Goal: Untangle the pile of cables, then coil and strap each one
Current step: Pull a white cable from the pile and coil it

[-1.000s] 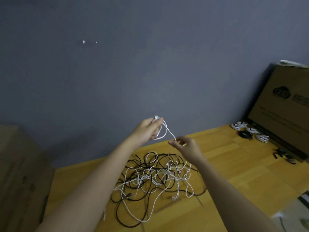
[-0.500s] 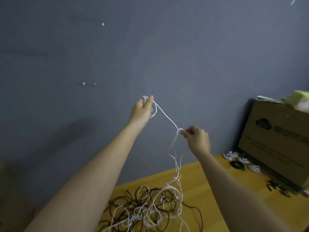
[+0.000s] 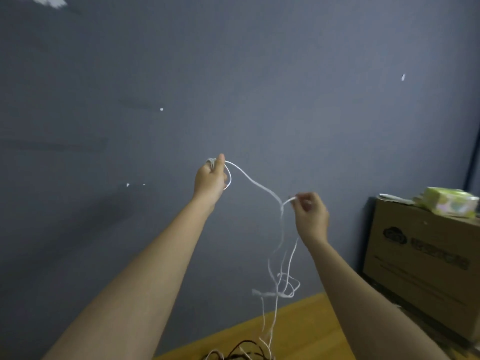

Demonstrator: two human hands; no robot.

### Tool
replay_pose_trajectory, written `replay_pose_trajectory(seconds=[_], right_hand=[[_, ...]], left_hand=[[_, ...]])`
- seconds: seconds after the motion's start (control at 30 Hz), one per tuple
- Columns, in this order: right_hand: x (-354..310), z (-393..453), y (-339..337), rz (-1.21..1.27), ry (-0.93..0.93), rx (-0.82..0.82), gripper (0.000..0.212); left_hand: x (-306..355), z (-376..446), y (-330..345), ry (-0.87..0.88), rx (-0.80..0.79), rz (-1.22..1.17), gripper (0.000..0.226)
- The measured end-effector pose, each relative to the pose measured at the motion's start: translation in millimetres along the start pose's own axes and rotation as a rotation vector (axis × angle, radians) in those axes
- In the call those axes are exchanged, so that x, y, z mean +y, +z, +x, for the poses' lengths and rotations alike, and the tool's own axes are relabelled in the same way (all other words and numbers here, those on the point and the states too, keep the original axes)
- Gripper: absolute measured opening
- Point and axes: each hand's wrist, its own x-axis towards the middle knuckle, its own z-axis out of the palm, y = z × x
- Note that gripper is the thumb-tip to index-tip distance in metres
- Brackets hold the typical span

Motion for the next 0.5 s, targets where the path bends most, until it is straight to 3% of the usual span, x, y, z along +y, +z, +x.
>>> replay_pose_trajectory(seconds=[0.1,0.17,0.23,0.33,0.43,0.5], right_hand=[[28.7,-25.5,-9.8,-0.276,0.156,-0.527,0.010],[34.6,-45.0,-16.2,-0.255,0.363,-0.848,0.003],[32.6,-64.8,-17.5,-0.291,0.475,-1.066,0.016],[31.8,-92.8,-11.3,-0.417,0.278,-1.125,0.036],[33.9,-125.1,-4.3,-0.055,0.376,-1.093,0.041],[39.3,-147.6,-1.3,0.038,0.392,-1.084,0.033]], left_hand=[[-14.0,-12.7,-4.2,0.025,-0.104,0.101,0.032],[-24.5,-24.0,-5.2,0.097,-0.212,0.244,0.031],[-34.1,-37.6,-5.6,0.179,-0.348,0.436,0.034],[-48.8,-57.8,-4.7,0.237,-0.490,0.576,0.039],[-60.8,-74.5,-2.5,0.237,-0.539,0.562,0.039],[-64.8,-81.7,-3.2,0.224,-0.532,0.535,0.038]])
